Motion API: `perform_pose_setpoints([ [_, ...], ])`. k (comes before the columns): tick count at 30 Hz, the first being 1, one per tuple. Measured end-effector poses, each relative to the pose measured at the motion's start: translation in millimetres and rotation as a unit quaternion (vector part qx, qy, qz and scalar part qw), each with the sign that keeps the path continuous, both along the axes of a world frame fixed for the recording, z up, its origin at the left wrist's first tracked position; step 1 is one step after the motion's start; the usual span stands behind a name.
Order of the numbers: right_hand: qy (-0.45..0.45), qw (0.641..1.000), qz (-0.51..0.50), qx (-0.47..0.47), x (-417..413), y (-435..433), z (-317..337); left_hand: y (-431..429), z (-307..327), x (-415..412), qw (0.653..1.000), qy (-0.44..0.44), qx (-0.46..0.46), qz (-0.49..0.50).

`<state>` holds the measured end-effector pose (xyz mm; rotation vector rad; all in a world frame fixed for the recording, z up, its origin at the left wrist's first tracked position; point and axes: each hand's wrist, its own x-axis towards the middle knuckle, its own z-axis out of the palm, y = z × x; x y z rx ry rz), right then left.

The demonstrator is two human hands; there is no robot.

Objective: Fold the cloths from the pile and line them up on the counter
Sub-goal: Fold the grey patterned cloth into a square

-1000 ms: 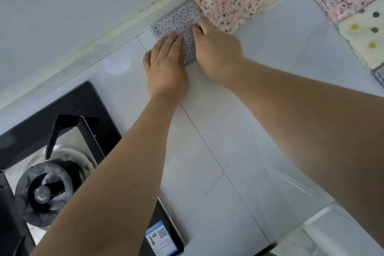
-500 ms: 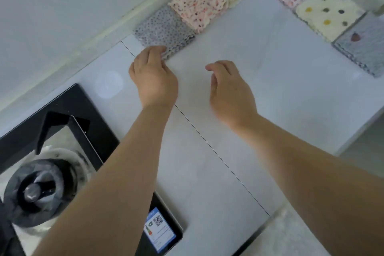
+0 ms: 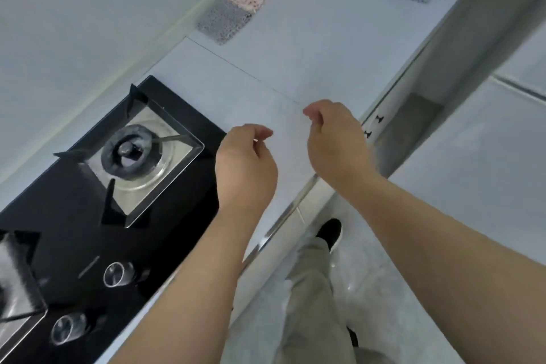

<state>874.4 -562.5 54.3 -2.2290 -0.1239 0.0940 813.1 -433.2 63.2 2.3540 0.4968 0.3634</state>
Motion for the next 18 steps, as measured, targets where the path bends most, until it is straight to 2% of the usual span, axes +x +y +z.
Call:
perform_pose_setpoints([
  [8, 0.042, 0.998, 0.040, 0.040, -125, 27, -1, 21, 20, -132, 0.998, 0.035, 0.002, 0.052],
  [14, 0.002, 0.993, 0.071, 0.098, -182, 87, -8, 59, 12, -195, 0.995, 0.048, -0.015, 0.092],
  [18, -0.022, 0.983, 0.064, 0.169, -203, 135, -27, 91, -17, -221, 0.995, 0.003, 0.002, 0.104],
])
